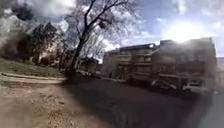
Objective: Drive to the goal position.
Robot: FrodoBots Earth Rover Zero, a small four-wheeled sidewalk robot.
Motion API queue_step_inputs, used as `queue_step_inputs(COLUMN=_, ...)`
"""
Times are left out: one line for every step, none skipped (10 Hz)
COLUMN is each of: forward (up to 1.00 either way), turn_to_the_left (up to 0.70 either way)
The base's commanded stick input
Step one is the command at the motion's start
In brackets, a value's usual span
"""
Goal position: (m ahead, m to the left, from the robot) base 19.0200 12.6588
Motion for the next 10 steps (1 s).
queue_step_inputs(forward=0.70, turn_to_the_left=0.00)
queue_step_inputs(forward=0.70, turn_to_the_left=0.00)
queue_step_inputs(forward=0.70, turn_to_the_left=0.00)
queue_step_inputs(forward=0.70, turn_to_the_left=0.00)
queue_step_inputs(forward=0.70, turn_to_the_left=0.00)
queue_step_inputs(forward=0.70, turn_to_the_left=0.00)
queue_step_inputs(forward=0.70, turn_to_the_left=0.00)
queue_step_inputs(forward=0.70, turn_to_the_left=0.00)
queue_step_inputs(forward=0.70, turn_to_the_left=0.00)
queue_step_inputs(forward=0.70, turn_to_the_left=0.00)
